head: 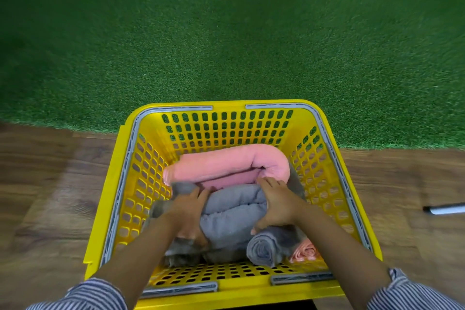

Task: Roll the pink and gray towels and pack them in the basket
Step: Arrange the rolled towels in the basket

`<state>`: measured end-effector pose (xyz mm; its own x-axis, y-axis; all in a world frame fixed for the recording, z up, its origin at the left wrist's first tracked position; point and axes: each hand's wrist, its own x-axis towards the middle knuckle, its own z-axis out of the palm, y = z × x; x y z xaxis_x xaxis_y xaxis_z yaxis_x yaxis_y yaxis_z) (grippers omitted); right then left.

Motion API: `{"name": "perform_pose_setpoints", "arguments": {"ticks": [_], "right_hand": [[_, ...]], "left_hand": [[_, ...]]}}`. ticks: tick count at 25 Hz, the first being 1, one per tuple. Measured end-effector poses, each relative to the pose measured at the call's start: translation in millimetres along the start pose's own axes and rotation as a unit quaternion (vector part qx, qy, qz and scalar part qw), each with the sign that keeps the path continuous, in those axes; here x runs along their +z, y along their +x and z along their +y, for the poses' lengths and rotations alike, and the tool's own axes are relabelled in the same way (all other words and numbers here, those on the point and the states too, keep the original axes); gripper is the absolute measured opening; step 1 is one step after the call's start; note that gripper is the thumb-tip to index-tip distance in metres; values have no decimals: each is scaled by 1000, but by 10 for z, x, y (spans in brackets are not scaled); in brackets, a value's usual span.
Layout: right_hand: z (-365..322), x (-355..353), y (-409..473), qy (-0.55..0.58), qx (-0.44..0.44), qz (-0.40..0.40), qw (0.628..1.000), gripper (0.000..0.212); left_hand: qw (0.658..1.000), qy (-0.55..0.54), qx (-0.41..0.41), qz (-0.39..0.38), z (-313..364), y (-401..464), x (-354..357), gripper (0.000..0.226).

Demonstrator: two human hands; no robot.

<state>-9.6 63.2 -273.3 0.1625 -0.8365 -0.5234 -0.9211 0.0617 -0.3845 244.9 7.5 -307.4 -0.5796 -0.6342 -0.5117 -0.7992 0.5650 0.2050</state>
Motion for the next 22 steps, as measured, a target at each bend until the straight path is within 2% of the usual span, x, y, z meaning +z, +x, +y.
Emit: {"name": "perform_pose_setpoints", "arguments": {"ticks": [2, 4, 6, 8, 9, 12, 15, 17, 19, 21, 22], "right_hand": [[-51, -20, 73, 44, 26, -26, 998, 127], [-87, -25, 132, 83, 36, -11, 996, 124], [-116, 4, 173, 56, 21, -3, 998, 120], [-131, 50, 157, 42, -1, 1, 999, 110], [-107, 67, 138, 52, -7, 0, 999, 109], [66, 89, -7, 126, 16, -38, 991, 124], [243, 76, -156, 172, 35, -66, 982, 121], [298, 42, -226, 162, 52, -94, 981, 117], [326, 29, -285, 109, 68, -122, 984, 100], [337, 48, -362, 39, 72, -155, 985, 89], [338, 76, -387, 7, 59, -146, 988, 87]], "left_hand": [[997, 30, 25, 60, 47, -74, -2, 116], [997, 26, 2, 75, 52, -178, 58, 113], [997, 17, -35, 62, 22, -250, 112, 112], [997, 38, -37, 61, -12, -220, 116, 108], [997, 41, -31, 56, -25, -180, 108, 106], [998, 39, -33, 24, -19, -98, 168, 113], [997, 45, -67, -6, 22, -87, 243, 118], [996, 46, -73, -8, 45, -77, 232, 111], [996, 34, -78, -12, 59, -90, 195, 99], [996, 20, -81, -18, 71, -104, 188, 97], [996, 13, -82, -18, 71, -108, 191, 98]]}}
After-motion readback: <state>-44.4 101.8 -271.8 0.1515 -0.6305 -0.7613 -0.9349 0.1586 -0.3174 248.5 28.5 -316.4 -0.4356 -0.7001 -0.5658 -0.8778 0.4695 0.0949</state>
